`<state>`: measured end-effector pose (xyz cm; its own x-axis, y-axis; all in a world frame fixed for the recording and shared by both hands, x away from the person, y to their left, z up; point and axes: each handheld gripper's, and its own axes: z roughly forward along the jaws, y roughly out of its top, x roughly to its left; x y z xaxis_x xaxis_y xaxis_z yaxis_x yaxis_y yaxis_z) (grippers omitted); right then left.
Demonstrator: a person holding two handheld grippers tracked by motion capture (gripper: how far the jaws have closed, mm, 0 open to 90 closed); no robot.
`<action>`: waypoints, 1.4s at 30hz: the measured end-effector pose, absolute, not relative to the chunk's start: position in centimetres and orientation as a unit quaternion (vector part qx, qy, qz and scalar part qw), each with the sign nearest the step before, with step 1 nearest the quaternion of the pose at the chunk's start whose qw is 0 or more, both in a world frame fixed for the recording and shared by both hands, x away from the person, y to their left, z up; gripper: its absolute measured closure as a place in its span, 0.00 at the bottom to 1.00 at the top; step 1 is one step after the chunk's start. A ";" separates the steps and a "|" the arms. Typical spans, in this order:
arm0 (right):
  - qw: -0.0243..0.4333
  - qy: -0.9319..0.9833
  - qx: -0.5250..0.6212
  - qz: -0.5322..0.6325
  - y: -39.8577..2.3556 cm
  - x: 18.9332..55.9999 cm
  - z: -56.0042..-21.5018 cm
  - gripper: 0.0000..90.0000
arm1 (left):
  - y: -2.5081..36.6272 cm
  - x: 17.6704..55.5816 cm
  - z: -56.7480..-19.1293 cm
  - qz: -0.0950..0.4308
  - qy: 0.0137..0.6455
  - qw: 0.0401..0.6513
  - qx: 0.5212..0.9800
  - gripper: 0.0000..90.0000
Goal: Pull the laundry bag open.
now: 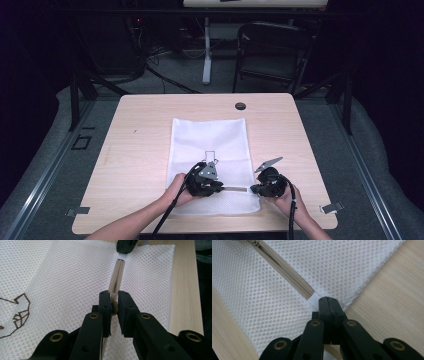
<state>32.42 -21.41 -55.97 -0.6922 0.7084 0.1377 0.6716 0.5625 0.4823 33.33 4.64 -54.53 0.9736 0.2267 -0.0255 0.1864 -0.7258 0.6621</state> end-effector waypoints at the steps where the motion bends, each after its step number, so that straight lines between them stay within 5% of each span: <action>1: 0.035 0.883 0.391 0.256 -21.4 32.4 -55.9 1.00 | 4.6 33.3 -54.5 0.028 0.111 0.354 0.928 0.91; 42: 0.040 0.883 0.390 0.260 -21.4 32.3 -56.0 1.00 | 7.0 33.7 -54.8 0.013 0.113 0.342 0.933 0.92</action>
<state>32.34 -21.37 -56.02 -0.6931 0.7085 0.1329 0.6673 0.5610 0.4899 33.66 6.95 -54.79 0.9743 0.2189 -0.0532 0.2013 -0.7401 0.6417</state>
